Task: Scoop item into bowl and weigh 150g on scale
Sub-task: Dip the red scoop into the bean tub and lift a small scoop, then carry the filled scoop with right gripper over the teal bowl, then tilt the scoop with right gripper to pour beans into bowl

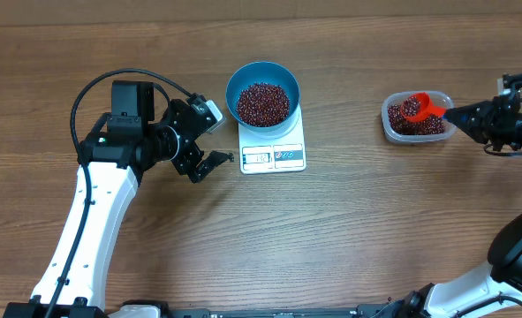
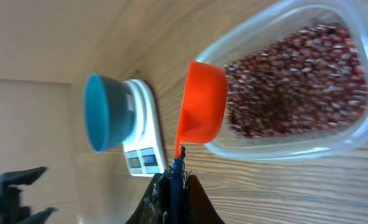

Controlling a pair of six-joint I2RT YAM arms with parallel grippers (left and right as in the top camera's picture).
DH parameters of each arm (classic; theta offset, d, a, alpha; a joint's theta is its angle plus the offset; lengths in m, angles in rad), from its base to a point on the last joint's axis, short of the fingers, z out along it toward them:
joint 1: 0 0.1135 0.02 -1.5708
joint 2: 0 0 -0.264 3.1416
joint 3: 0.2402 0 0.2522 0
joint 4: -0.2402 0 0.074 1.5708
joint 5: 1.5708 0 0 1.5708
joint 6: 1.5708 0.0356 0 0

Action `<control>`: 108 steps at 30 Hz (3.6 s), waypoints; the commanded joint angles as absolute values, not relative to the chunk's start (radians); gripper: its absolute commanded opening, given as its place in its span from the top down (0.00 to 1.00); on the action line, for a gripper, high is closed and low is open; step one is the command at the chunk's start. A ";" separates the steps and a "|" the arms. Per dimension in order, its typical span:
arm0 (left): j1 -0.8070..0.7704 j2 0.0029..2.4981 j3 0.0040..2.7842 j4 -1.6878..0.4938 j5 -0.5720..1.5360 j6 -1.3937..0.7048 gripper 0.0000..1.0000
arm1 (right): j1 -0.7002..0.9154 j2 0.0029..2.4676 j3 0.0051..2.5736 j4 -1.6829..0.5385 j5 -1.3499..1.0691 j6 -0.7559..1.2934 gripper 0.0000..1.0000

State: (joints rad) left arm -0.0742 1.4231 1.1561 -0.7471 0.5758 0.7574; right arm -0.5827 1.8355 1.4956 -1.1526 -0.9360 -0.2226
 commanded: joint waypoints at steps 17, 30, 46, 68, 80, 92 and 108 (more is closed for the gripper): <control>-0.072 1.419 1.150 -0.748 0.592 0.744 0.00 | -0.450 1.828 1.487 -1.153 -1.244 -0.266 0.96; -0.072 1.419 1.150 -0.748 0.592 0.744 0.00 | -0.199 1.828 1.487 -0.966 -1.239 -0.039 0.96; -0.072 1.419 1.150 -0.748 0.592 0.744 0.00 | 0.052 1.828 1.573 -0.820 -0.950 0.183 0.96; -0.072 1.419 1.150 -0.748 0.592 0.744 0.00 | 0.307 1.828 1.755 -0.943 -0.355 0.144 0.96; -0.072 1.419 1.150 -0.748 0.592 0.744 0.00 | 0.385 1.828 1.755 -0.922 -0.242 0.043 0.96; -0.072 1.419 1.150 -0.748 0.592 0.744 0.00 | 0.387 1.828 1.755 -0.907 -0.237 0.043 0.96; -0.072 1.419 1.150 -0.748 0.592 0.743 0.00 | 0.385 1.828 1.755 -0.910 -0.266 0.043 0.96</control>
